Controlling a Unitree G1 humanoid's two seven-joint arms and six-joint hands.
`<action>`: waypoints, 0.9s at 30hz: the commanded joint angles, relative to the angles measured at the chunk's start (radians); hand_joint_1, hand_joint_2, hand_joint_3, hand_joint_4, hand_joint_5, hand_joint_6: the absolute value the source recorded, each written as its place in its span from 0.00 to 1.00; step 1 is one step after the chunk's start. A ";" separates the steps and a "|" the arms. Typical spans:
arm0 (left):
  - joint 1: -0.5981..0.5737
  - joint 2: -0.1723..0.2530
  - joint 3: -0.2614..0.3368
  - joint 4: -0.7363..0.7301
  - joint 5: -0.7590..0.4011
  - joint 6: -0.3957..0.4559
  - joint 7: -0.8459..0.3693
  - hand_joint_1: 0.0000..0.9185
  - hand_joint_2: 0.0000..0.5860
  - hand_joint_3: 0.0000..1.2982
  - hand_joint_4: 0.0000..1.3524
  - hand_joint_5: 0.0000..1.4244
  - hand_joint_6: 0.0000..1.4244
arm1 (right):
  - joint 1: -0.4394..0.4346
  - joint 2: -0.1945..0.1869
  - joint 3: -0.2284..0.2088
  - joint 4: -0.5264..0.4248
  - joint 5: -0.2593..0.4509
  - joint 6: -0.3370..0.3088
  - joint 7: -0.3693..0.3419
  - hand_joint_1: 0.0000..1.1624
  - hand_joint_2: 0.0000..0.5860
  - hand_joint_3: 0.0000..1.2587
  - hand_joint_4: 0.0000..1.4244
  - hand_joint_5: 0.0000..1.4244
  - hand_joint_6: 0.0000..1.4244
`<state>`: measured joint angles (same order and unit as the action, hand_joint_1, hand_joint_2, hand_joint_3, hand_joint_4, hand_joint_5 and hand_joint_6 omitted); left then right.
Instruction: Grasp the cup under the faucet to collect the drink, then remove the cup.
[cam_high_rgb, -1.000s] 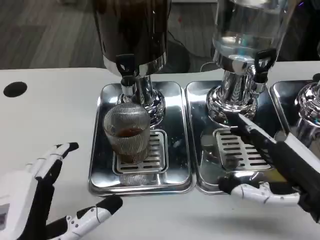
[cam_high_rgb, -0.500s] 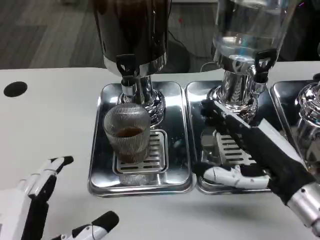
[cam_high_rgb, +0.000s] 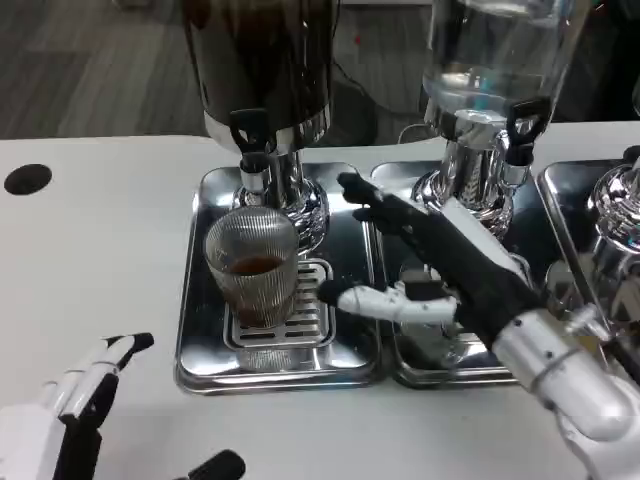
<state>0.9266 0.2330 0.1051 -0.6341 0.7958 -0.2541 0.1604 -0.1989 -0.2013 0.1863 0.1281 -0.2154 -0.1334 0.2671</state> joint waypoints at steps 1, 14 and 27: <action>0.046 -0.007 0.011 -0.001 0.008 -0.043 0.031 0.00 0.05 0.16 0.10 0.13 0.28 | -0.061 0.031 0.030 0.059 -0.024 0.006 -0.025 0.61 0.21 0.09 0.08 0.09 0.06; 0.137 -0.021 0.056 0.023 -0.011 -0.130 0.072 0.00 0.05 0.17 0.11 0.13 0.28 | -0.153 0.119 0.094 0.255 -0.069 -0.040 -0.094 0.62 0.24 0.08 0.08 0.09 0.06; 0.191 -0.031 0.116 0.052 -0.040 -0.194 0.075 0.00 0.07 0.17 0.12 0.14 0.28 | -0.184 0.160 0.114 0.335 -0.082 -0.077 -0.138 0.63 0.19 0.00 0.00 0.02 0.00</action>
<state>1.1007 0.2062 0.2086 -0.5942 0.7577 -0.4310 0.2238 -0.3608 -0.0473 0.2983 0.4563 -0.2930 -0.1873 0.1443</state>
